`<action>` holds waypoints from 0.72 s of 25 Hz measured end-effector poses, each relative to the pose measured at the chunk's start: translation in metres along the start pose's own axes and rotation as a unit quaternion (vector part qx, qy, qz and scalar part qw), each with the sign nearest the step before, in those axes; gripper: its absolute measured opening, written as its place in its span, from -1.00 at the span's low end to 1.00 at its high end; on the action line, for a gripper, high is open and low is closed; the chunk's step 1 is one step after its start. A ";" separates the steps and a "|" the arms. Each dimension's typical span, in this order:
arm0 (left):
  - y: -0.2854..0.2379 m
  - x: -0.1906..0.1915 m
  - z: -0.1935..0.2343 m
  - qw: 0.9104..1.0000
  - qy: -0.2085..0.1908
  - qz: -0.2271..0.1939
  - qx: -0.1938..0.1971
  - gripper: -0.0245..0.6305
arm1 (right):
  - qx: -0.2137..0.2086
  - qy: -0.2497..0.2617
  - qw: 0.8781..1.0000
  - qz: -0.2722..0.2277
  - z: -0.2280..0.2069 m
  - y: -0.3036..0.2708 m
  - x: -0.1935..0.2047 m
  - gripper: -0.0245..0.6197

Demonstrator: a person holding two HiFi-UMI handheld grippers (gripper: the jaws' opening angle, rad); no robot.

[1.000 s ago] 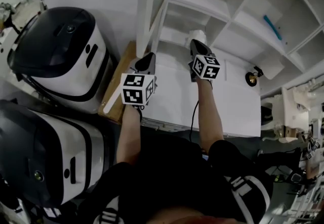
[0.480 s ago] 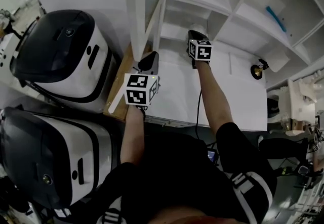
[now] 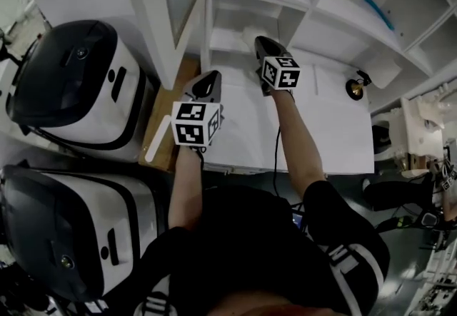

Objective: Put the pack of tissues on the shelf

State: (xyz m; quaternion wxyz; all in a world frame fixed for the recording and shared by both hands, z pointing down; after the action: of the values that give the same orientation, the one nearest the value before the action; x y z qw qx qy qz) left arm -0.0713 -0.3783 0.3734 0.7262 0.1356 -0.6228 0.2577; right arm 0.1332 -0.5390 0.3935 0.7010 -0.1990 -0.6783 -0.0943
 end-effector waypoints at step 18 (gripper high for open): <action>-0.024 -0.008 -0.060 0.999 -0.031 -0.020 0.032 -0.89 | 0.055 0.004 0.995 -0.087 0.029 0.172 -0.052 -0.81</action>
State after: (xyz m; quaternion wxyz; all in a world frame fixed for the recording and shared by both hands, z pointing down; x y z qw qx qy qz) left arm -0.0093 -0.3691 0.3574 0.7067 0.1788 -0.6338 0.2584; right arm 0.1729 -0.3796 0.3161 0.7026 -0.1000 -0.6945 -0.1181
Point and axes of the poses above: the fingertips, and each gripper's own axes: y backward along the fingers, z to its left, x out of its underside, the point moved 9 cm from there along y, backward along the fingers, and after that the axes turned 7 degrees about x, right-handed, at the moved point
